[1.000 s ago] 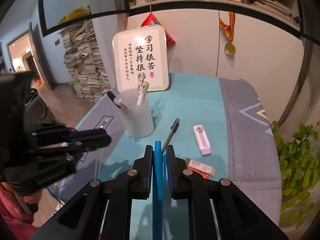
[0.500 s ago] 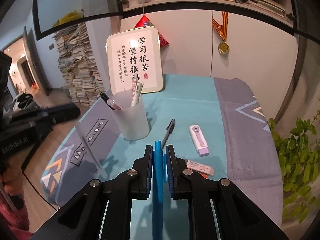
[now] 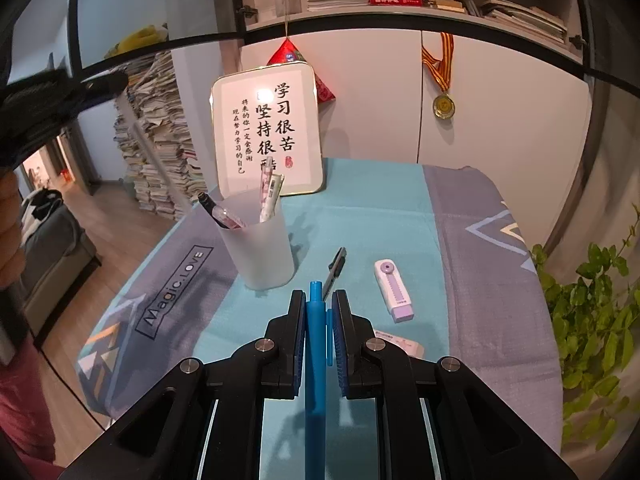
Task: Organize stationery
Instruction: 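Carry the clear pen with the left gripper into the frosted cup and open, then carry the blue pen with the right gripper into the frosted cup and open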
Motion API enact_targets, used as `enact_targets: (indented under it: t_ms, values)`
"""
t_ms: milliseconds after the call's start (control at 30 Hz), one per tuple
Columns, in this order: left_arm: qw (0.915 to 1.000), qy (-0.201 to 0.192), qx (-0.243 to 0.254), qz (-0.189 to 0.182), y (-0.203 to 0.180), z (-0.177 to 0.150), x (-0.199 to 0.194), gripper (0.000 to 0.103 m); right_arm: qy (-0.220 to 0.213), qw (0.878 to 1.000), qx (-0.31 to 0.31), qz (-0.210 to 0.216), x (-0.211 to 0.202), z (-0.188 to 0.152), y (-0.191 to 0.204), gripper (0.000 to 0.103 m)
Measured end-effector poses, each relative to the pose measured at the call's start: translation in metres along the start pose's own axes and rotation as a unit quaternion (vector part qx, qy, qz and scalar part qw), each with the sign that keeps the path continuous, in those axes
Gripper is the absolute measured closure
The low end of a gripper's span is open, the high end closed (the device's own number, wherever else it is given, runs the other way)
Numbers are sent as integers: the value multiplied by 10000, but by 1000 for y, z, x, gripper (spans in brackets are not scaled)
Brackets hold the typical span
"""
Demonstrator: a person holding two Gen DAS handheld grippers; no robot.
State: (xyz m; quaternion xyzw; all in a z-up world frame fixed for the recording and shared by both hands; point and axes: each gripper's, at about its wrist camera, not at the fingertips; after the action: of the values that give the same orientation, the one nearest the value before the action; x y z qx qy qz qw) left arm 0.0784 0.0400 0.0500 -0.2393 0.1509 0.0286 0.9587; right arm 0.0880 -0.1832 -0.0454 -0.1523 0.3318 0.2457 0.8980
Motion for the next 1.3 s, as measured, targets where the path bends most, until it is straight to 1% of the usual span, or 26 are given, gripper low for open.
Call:
enact_targets:
  t_ms: [67, 133, 200, 300, 333, 533, 667, 700, 733, 767, 800, 933, 1100, 1200, 1300]
  values:
    - [9995, -201, -256, -46, 3, 3, 4, 96, -3, 10000, 41, -9, -1, -1, -2, 89]
    - [9989, -182, -408, -127, 4, 3, 10, 96, 5, 10000, 88, -20, -1, -2, -5, 89]
    - [9994, -31, -337, -85, -1, -2, 21, 96, 4, 9999, 123, -41, -1, -3, -7, 89]
    - [9999, 38, -71, 59, -6, -15, 32, 96, -46, 9998, 168, -61, -2, -3, -10, 89]
    - [9999, 112, 28, 113, -7, -21, 37, 96, -64, 9998, 182, -59, -2, -3, -11, 89]
    - [9973, 666, 181, 234, 4, -45, 55, 96, -202, 9995, 225, -7, -3, 3, -11, 89]
    - [9935, 1060, 365, 192, 6, -56, 62, 96, -222, 9996, 184, 23, -2, 8, -9, 89]
    - [9916, 1194, 457, 189, 6, -59, 64, 91, -205, 9996, 167, 39, -1, 9, -8, 89]
    - [9897, 1309, 538, 190, 6, -63, 65, 84, -200, 9997, 163, 49, -1, 10, -7, 89]
    - [9885, 1377, 597, 169, 8, -66, 64, 79, -198, 9997, 161, 59, 0, 11, -7, 89]
    - [9879, 1406, 644, 141, 8, -69, 62, 73, -199, 9996, 158, 80, 0, 13, -6, 89]
    - [9881, 1345, 750, 45, 13, -73, 48, 61, -288, 9995, 153, 59, -3, 21, -6, 89]
    - [9884, 1337, 712, 95, 27, -72, 33, 60, -471, 9989, 63, 16, -4, 40, -4, 89]
    - [9867, 1517, 591, 6, 35, -75, 27, 60, -504, 9987, -9, 25, 0, 52, 1, 89]
    - [9828, 1709, 677, -163, 34, -83, 20, 60, -572, 9983, -57, 75, 2, 59, 8, 89]
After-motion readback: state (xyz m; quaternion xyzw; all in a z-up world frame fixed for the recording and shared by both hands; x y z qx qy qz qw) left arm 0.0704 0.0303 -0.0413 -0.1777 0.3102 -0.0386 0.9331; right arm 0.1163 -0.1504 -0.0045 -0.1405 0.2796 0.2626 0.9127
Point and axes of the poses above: each gripper's, at about its wrist camera, not at the fingertips, and x roughly the way its jaws point, y to its left, z to its top, and after that the axes turned 14 degrees about -x, right-handed
